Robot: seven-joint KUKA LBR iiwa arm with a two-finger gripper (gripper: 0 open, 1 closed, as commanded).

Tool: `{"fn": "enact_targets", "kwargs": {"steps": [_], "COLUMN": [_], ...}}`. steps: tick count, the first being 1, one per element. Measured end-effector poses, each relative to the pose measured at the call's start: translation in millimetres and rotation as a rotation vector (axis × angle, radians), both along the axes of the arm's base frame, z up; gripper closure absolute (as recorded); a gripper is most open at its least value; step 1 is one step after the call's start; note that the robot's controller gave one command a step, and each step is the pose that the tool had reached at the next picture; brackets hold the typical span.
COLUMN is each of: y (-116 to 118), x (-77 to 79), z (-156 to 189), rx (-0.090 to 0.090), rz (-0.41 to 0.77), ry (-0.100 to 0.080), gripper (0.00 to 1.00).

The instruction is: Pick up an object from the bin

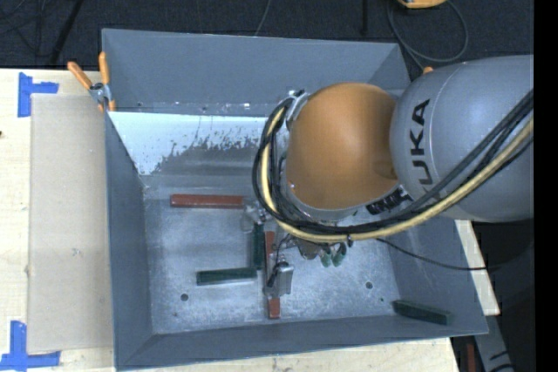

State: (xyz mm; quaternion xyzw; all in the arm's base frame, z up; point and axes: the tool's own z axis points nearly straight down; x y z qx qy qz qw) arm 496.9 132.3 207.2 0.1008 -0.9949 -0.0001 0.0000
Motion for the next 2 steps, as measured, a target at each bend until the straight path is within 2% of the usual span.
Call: {"fn": "enact_targets", "kwargs": {"steps": [1,2], "y": [0,17], "x": [-1.1,30.3], "z": [-118,-139], "rx": [-0.001,0.001], "rz": [0.120,0.120], "ry": [0.008,-0.002], "gripper": [0.00,0.00]}}
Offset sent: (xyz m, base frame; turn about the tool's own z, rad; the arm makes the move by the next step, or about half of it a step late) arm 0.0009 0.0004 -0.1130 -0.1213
